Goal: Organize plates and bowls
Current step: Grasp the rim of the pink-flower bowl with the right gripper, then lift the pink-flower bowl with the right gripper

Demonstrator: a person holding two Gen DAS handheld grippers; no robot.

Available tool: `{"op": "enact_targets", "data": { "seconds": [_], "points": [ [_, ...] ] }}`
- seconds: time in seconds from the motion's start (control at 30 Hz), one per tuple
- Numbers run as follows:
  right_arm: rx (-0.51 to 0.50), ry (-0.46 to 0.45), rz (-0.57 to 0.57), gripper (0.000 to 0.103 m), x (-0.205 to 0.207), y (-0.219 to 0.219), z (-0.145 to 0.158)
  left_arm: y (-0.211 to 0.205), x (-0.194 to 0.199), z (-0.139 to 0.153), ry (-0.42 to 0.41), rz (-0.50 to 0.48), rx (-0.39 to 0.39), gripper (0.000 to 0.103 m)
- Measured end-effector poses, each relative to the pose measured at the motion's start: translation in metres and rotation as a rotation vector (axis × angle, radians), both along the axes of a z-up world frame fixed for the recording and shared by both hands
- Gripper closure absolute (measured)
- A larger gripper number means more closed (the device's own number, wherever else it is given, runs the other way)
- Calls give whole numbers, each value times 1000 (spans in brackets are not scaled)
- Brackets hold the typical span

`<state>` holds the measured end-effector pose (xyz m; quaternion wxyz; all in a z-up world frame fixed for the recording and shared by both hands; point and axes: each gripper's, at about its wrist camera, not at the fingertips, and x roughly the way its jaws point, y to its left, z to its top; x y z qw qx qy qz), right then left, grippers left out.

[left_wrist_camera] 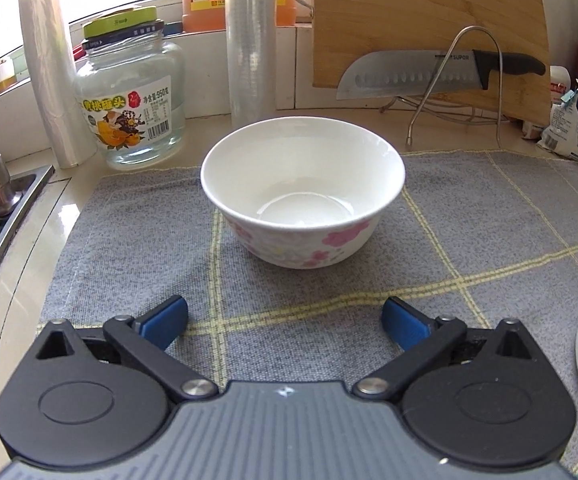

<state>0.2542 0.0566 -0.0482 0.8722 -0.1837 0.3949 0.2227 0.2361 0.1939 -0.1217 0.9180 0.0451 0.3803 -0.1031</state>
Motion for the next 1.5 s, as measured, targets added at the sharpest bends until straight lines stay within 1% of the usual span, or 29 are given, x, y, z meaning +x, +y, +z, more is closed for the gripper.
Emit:
{"op": "enact_targets", "data": {
  "seconds": [0.17, 0.23, 0.37, 0.5, 0.67, 0.83, 0.93, 1.0, 1.17, 1.3, 1.5],
  "points": [
    [-9, 22, 6, 0, 17, 9, -3, 0, 7, 4, 18, -11, 10, 0],
    [-8, 28, 11, 0, 25, 13, -5, -1, 9, 6, 5, -28, 23, 1],
    [14, 59, 18, 0, 42, 19, -10, -1, 13, 12, -29, -81, 10, 1],
    [17, 82, 34, 0, 60, 26, -15, -1, 16, 18, -72, -105, 11, 2],
    [20, 108, 66, 0, 80, 39, -20, 1, 17, 19, -94, -123, -4, 3],
    [12, 140, 94, 1, 98, 53, -31, 3, 17, 18, -95, -139, -18, 5],
    [10, 155, 103, 5, 106, 58, -38, 2, 17, 17, -95, -151, -15, 10],
    [16, 169, 107, 9, 111, 61, -42, 2, 19, 17, -99, -156, -11, 13],
    [26, 190, 110, 15, 122, 64, -48, 3, 20, 18, -111, -158, -15, 13],
    [34, 204, 115, 22, 128, 66, -52, 3, 21, 18, -111, -166, -22, 16],
    [41, 204, 125, 26, 133, 70, -55, 2, 20, 19, -108, -164, -16, 17]
  ]
}}
